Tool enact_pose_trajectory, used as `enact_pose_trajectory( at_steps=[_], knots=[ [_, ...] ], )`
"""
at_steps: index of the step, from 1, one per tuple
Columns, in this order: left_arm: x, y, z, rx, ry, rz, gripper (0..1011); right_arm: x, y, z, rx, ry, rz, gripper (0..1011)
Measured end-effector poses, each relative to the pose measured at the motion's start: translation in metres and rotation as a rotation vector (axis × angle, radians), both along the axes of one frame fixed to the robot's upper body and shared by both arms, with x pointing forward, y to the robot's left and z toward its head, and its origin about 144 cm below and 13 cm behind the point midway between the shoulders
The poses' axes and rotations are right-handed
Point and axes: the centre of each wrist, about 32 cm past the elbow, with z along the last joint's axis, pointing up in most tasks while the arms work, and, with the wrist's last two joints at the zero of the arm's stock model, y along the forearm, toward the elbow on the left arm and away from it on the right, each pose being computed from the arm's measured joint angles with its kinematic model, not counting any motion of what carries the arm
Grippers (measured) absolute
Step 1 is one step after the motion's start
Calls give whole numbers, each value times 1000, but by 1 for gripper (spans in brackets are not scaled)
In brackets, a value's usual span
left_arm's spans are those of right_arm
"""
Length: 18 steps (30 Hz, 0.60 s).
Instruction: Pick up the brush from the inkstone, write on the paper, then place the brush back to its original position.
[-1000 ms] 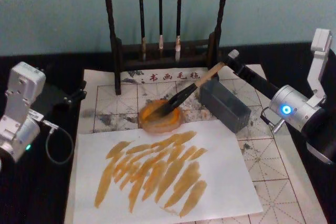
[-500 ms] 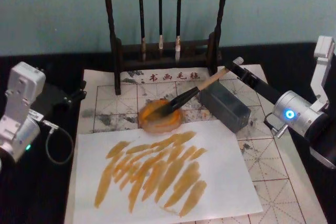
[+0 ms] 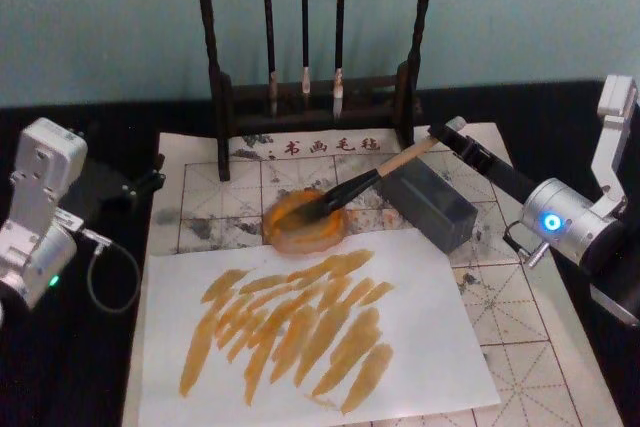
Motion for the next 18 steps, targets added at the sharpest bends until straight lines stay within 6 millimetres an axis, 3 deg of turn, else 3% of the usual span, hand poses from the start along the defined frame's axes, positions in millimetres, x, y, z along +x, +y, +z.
enact_pose_trajectory(
  at_steps=[18],
  knots=[
    [0, 0, 0, 0, 0, 0, 1001, 1, 1, -3, 7, 30, -20, 198]
  ],
)
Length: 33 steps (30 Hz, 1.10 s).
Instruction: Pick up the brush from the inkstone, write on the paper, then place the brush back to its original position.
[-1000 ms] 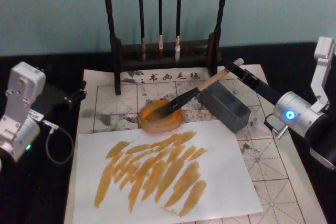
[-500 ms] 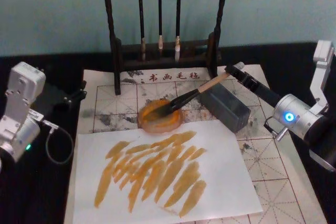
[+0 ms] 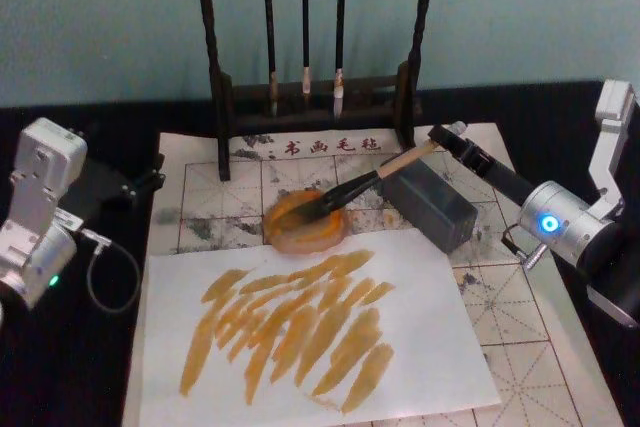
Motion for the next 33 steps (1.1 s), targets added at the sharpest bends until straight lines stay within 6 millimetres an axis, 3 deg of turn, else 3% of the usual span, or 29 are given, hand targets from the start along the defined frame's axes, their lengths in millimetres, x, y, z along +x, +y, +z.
enact_pose_trajectory(
  at_steps=[24, 27, 33],
  knots=[
    [0, 0, 0, 0, 0, 0, 1001, 0, 0, 0, -2, -1, 0, 198],
    [0, 0, 0, 0, 0, 0, 1001, 0, 0, 0, -5, 0, 0, 224],
    [0, 0, 0, 0, 0, 0, 1001, 0, 0, 0, -5, 1, 1, 406]
  ],
)
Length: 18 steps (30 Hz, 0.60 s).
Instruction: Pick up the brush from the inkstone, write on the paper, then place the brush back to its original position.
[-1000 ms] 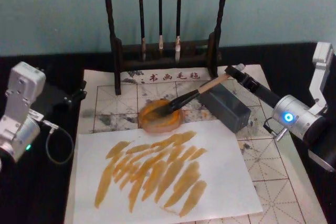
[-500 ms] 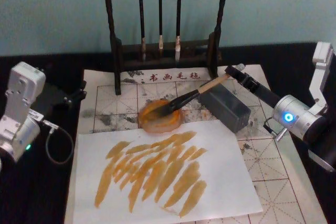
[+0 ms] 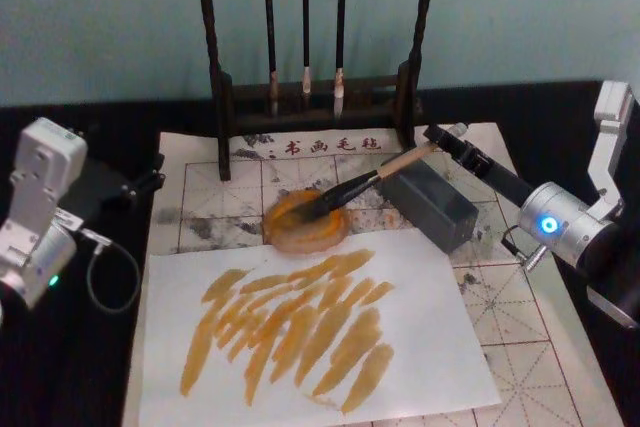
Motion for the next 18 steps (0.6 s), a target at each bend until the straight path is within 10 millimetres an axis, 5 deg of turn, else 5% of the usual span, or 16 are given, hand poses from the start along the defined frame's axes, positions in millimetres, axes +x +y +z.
enact_pose_trajectory(
  at_steps=[18],
  knots=[
    [0, 0, 0, 0, 0, 0, 1001, 0, 0, 0, 1, -3, 0, 964]
  ],
)
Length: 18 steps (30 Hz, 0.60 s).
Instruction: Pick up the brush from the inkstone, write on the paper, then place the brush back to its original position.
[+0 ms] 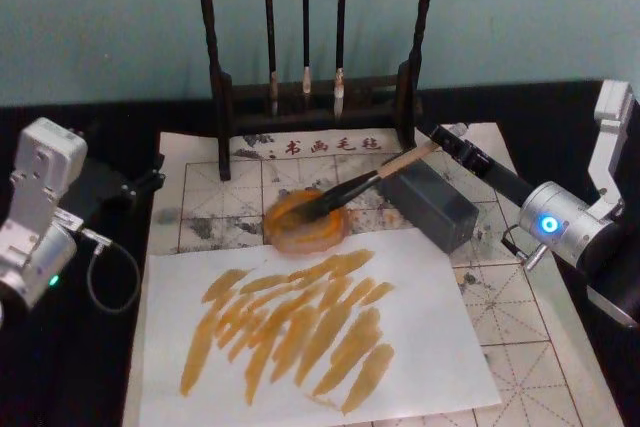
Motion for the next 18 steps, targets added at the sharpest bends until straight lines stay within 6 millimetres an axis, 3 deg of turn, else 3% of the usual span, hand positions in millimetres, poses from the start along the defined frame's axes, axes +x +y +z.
enact_pose_trajectory(
  at_steps=[3, 18],
  knots=[
    [0, 0, 0, 0, 0, 0, 1001, 0, 0, 0, 0, 0, 0, 1002],
    [0, 0, 0, 0, 0, 0, 1001, -5, -7, 6, -9, -13, 5, 1003]
  ],
)
